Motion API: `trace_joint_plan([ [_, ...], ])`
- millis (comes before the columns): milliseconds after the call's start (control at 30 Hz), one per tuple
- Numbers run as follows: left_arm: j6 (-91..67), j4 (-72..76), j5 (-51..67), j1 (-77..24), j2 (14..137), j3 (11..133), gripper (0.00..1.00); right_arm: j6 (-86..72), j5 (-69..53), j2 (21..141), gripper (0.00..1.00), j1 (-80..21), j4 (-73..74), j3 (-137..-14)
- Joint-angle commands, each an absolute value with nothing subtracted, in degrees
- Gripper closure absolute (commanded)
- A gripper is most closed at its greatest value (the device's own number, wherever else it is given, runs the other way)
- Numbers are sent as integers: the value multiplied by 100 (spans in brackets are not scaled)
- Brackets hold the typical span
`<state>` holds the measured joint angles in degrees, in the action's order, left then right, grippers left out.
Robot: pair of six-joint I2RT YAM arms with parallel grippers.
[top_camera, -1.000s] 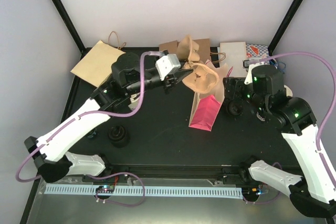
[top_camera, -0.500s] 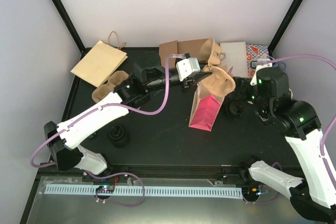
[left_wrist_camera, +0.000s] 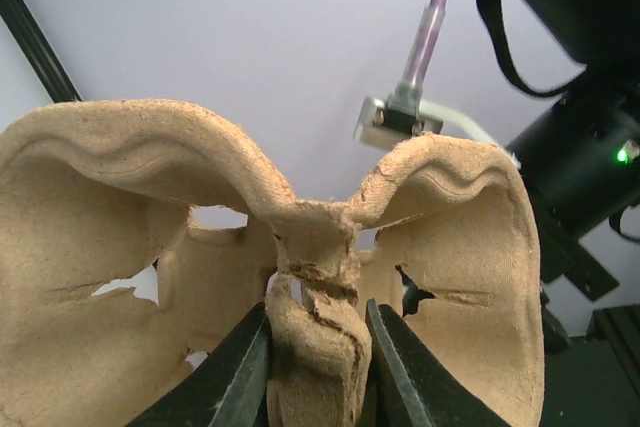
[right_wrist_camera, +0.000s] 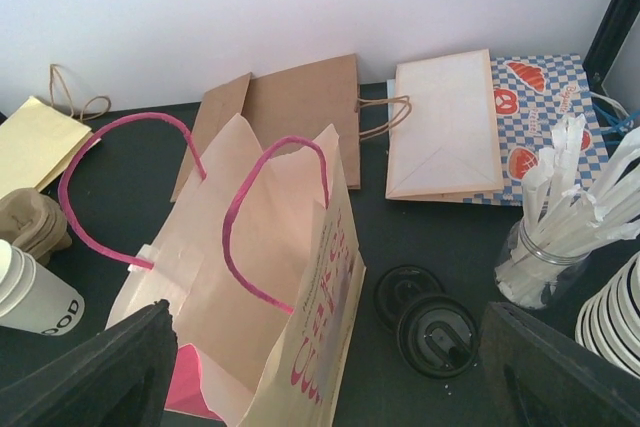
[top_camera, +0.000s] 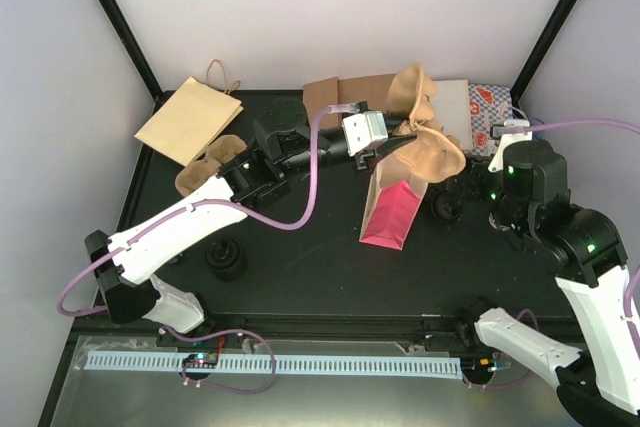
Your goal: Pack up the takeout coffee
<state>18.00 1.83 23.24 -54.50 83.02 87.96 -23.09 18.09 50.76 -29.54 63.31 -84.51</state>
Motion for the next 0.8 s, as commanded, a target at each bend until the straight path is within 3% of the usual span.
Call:
trace_joint_plan([
  [0,1923,371,2333,-5586,8463,9325,77,-2278,1873,4949,15,-2947,6358,-8366],
  [767,1835,247,2164,-5971,8572,9628,78,-2204,1760,4511,15,-2940,6677,-8394],
])
